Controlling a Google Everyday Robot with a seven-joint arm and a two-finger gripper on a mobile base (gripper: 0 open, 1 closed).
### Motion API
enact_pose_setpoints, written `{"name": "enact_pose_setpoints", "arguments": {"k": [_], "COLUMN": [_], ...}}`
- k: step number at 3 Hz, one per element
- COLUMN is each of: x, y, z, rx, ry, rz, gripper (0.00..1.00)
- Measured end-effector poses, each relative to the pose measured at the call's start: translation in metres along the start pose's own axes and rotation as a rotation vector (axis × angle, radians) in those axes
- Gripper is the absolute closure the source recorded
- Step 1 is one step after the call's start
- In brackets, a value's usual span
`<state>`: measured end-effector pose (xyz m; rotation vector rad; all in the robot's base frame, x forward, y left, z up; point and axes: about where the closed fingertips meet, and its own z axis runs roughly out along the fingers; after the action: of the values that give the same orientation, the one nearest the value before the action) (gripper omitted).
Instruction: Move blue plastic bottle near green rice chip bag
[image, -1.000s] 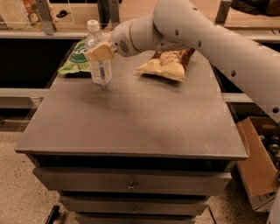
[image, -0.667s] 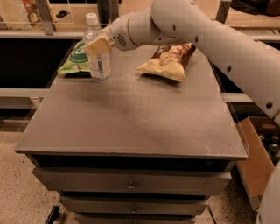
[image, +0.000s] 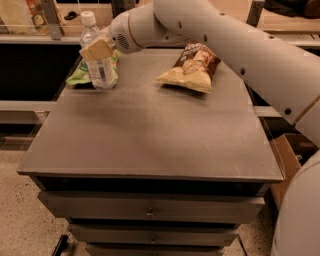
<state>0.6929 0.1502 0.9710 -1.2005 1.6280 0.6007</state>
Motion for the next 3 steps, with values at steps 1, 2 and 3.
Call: {"name": "enact_pose_setpoints", "arguments": {"k": [1,2,3], "x": [-0.007,-0.005,0.011], "y": [0.012,0.024,0.029], "z": [0.009,0.017,0.024], "rx": [-0.017,-0.035,-0.028], "ry": [0.022,0.042,0.052], "rz": [0.001,0.007,0.018], "gripper": [1.0,1.0,1.0]}}
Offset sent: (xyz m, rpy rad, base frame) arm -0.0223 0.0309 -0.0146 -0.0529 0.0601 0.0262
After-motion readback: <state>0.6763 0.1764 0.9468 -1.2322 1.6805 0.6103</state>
